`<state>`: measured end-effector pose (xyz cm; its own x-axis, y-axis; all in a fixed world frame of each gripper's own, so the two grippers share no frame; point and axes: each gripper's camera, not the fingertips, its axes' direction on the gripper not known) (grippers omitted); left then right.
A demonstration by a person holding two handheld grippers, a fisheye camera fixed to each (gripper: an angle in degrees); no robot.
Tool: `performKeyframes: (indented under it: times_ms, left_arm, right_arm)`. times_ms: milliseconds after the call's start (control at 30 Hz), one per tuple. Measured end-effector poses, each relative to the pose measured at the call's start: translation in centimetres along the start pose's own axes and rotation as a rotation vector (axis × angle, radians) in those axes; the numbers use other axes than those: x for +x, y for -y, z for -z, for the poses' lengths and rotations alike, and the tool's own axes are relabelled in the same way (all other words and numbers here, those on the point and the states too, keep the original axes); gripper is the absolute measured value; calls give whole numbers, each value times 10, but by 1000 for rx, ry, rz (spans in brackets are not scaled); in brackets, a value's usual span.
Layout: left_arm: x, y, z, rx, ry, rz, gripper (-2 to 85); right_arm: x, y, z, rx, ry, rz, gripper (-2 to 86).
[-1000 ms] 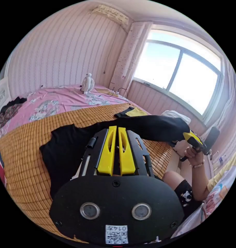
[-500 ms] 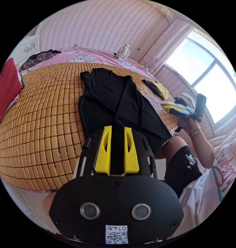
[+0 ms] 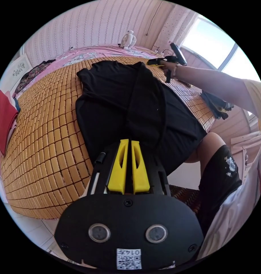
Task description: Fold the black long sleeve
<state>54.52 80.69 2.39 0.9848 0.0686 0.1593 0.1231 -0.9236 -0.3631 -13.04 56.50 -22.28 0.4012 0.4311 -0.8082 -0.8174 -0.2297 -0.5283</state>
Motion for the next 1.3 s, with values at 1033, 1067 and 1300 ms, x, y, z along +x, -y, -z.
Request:
performKeyframes:
  times_ms: [1033,1067,1300]
  left_arm:
    - [-108,-92,-29,23,-316,259,40]
    - [-113,-93,-24,22,-318,255,38]
    - [-157,-63,-4,70,-148,89,44]
  right_arm:
    - [-29,92,-66,-27,93,269,77]
    - [-19,92,-61,2,124,243,81]
    - [29,74,-90,-139,96,155,134]
